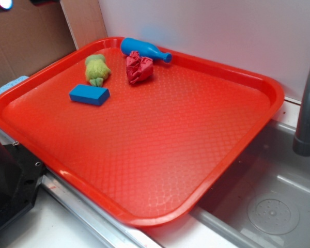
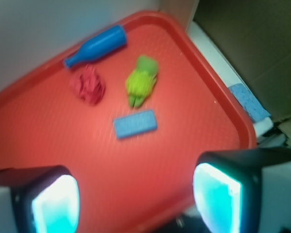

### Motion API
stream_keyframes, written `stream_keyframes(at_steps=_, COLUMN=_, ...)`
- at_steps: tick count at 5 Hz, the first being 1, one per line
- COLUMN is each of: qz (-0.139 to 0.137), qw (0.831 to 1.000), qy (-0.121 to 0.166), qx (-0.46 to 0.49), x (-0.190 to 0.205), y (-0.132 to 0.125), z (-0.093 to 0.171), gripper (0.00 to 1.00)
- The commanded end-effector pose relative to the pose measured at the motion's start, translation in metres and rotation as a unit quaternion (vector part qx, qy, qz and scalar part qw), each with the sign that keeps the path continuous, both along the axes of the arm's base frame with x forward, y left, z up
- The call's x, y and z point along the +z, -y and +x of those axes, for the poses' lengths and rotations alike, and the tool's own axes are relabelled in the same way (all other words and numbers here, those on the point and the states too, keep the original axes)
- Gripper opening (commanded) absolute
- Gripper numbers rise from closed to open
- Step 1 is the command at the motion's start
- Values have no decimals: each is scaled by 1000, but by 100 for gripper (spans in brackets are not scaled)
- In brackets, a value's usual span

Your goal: Grab the green animal.

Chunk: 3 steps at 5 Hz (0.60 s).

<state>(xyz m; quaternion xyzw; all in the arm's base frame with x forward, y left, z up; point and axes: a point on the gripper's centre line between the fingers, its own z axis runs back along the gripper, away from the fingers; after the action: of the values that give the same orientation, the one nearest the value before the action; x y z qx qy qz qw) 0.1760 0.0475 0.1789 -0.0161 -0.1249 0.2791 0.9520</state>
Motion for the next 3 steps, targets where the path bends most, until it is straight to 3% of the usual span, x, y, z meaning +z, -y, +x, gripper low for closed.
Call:
stream_keyframes(at_steps=1, qz=31, qw=990, qy=41, qx=129, x=-33, y=-42, z=36, gripper=100)
stream_keyframes(at_steps=3, qz=59, qw=979, qy=33, qx=194, x=-80, y=-62, z=66, gripper=100)
